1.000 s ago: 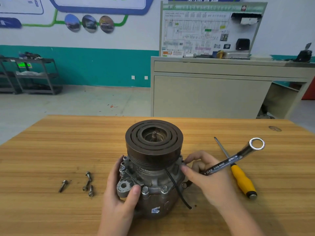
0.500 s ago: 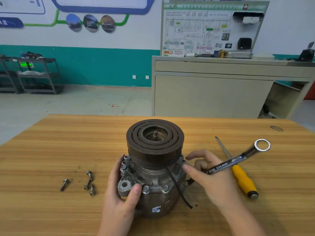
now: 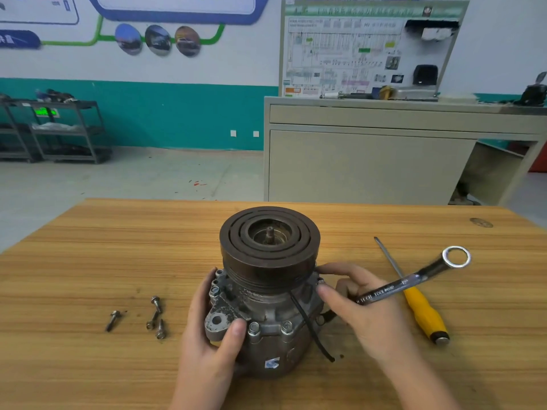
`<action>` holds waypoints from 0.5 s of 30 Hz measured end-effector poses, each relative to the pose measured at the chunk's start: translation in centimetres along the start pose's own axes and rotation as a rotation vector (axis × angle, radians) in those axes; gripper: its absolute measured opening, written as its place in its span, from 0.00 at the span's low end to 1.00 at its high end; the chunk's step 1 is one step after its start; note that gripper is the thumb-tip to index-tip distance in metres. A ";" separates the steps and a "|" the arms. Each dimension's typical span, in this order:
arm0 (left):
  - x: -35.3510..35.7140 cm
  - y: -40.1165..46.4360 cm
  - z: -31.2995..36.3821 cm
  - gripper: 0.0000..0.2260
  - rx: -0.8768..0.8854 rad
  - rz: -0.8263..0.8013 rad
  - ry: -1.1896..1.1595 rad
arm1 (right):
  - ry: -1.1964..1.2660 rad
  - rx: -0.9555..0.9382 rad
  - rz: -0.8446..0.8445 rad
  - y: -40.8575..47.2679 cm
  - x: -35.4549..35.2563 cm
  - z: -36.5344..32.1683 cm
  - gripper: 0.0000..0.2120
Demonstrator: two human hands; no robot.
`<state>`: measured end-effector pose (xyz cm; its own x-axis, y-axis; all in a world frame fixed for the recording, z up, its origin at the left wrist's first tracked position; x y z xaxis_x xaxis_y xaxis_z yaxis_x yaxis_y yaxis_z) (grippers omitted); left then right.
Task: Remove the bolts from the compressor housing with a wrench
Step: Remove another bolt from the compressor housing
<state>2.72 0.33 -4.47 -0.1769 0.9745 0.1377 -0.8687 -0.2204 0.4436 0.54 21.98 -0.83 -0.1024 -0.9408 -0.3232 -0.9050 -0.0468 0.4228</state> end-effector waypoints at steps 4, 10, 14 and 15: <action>-0.1 0.0 -0.1 0.31 -0.018 0.006 -0.024 | -0.016 -0.001 0.023 0.0 -0.1 0.1 0.07; 0.0 0.0 0.0 0.32 -0.028 0.001 -0.018 | 0.008 0.010 0.015 0.0 0.1 -0.3 0.08; -0.1 0.0 -0.1 0.32 -0.032 0.002 -0.022 | -0.051 -0.030 0.009 -0.1 0.0 -0.5 0.12; -0.1 0.0 -0.1 0.32 -0.032 0.000 -0.019 | -0.039 -0.018 0.014 -0.1 0.1 -0.7 0.10</action>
<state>2.70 0.24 -4.60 -0.1687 0.9735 0.1547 -0.8829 -0.2190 0.4154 0.94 21.71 -0.34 -0.1316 -0.9274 -0.3501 -0.8957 -0.0401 0.4429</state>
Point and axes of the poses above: each hand's wrist, its own y-axis towards the middle knuckle, its own x-axis out of the palm, z = x × y, the point moved 5 cm from there along y, towards the middle knuckle, and after that the axes turned 9 degrees about -y, right-handed, at the moved point
